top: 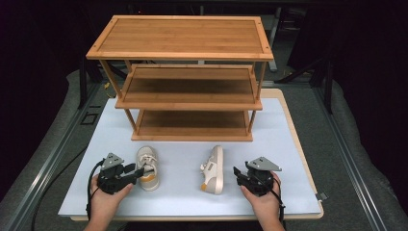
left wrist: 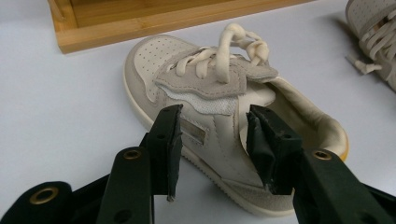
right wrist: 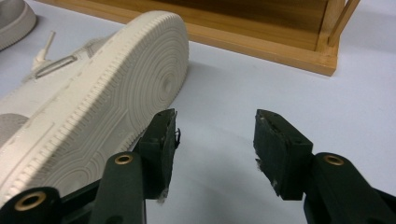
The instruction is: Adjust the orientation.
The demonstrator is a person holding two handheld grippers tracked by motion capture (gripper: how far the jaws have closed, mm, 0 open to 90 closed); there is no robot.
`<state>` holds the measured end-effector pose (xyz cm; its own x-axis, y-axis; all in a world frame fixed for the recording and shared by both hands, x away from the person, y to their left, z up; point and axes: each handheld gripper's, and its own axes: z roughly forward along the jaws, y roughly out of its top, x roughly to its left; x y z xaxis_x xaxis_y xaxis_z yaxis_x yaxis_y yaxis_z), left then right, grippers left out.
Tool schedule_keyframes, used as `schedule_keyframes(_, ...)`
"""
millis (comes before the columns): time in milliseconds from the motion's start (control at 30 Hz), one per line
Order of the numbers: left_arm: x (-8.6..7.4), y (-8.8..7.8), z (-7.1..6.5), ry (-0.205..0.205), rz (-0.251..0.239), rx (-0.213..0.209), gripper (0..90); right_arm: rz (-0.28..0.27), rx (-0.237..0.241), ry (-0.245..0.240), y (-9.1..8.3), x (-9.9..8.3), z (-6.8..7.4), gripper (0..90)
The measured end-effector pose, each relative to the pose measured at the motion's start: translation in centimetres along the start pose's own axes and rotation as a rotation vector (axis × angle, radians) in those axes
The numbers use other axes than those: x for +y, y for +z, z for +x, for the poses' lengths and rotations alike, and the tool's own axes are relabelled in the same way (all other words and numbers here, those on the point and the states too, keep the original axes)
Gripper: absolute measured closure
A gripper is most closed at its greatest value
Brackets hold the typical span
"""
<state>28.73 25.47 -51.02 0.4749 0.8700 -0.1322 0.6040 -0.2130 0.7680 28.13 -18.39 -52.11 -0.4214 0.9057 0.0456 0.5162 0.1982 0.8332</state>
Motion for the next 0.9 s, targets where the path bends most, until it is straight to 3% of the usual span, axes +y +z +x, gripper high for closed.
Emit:
schedule_keyframes(233,0.2,0.2,0.2,-0.006,0.007,-0.02,61.6,-0.014,0.013,-0.045,-0.4,0.4,0.8,56.4)
schedule_keyframes(400,0.4,0.4,-0.4,0.035,0.001,-0.046,69.9,-0.031,0.031,-0.059,-0.8,0.7,1.5,66.6)
schedule_keyframes(500,0.4,0.5,-0.6,0.041,0.0,-0.059,70.1,-0.058,0.103,-0.039,-1.1,0.9,2.1,81.9)
schedule_keyframes(733,0.3,0.5,-0.7,0.033,-0.008,-0.068,70.0,-0.054,0.153,-0.039,-1.2,1.2,2.9,85.5)
schedule_keyframes(767,0.3,0.5,-0.7,0.033,-0.009,-0.068,70.0,-0.057,0.136,-0.072,-1.3,1.3,3.3,86.0)
schedule_keyframes(900,0.3,0.6,-0.6,0.031,-0.012,-0.072,69.9,-0.07,0.155,-0.182,-1.7,1.8,5.4,86.6)
